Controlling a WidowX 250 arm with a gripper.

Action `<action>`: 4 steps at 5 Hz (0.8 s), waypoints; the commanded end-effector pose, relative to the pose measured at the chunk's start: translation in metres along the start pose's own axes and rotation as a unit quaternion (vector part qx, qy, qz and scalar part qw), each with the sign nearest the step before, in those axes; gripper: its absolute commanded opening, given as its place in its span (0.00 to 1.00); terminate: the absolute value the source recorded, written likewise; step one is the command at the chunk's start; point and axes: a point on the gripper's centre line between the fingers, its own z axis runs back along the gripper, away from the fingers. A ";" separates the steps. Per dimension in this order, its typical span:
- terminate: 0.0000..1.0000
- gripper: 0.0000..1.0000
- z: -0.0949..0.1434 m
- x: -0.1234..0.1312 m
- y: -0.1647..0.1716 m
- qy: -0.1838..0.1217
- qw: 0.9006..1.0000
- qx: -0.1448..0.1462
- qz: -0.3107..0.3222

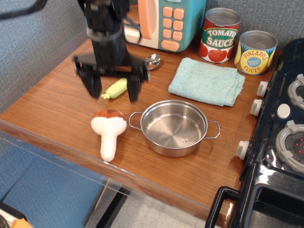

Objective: Move the spoon to the lower left corner.

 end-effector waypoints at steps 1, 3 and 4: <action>0.00 1.00 -0.022 0.074 0.009 -0.020 0.998 0.020 -0.061; 0.00 1.00 -0.083 0.082 -0.017 0.032 0.992 0.037 -0.118; 0.00 1.00 -0.097 0.078 -0.021 0.042 0.990 0.042 -0.128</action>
